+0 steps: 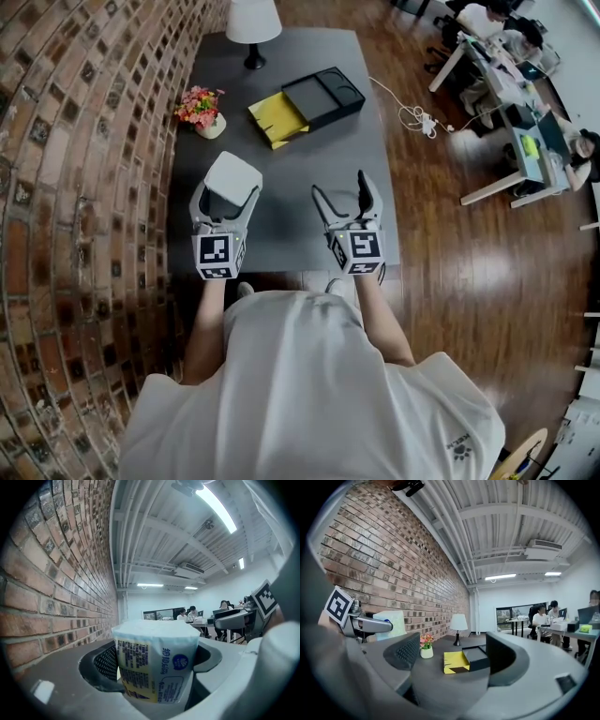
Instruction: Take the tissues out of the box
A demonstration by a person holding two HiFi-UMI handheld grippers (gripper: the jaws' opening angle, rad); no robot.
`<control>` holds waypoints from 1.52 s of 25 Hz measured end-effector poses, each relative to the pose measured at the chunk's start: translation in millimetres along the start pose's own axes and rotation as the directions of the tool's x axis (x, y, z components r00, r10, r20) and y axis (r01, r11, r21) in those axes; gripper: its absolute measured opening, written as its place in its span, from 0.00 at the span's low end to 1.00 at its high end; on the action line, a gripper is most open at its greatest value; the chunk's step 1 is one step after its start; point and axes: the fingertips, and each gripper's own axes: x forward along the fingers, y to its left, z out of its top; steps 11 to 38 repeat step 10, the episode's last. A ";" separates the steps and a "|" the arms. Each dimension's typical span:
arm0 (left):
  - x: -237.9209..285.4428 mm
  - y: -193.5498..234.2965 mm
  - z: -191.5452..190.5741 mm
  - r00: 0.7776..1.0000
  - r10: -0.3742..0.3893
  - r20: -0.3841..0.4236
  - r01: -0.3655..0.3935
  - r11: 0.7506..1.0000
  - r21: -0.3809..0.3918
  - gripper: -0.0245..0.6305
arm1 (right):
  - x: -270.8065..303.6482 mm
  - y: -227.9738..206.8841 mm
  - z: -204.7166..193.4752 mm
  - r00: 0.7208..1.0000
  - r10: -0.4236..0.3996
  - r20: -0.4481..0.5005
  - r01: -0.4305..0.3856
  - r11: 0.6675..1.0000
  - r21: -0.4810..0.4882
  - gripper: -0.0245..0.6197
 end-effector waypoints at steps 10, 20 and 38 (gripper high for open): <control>-1.8 -16.3 -18.4 0.998 -0.025 -0.051 0.024 0.999 -0.027 0.68 | -8.4 -13.2 -10.3 1.000 -0.009 -0.026 0.008 1.000 -0.007 0.72; -1.8 -16.3 -18.4 0.998 -0.025 -0.051 0.024 0.999 -0.027 0.68 | -8.4 -13.2 -10.3 1.000 -0.009 -0.026 0.008 1.000 -0.007 0.72; -1.8 -16.3 -18.4 0.998 -0.025 -0.051 0.024 0.999 -0.027 0.68 | -8.4 -13.2 -10.3 1.000 -0.009 -0.026 0.008 1.000 -0.007 0.72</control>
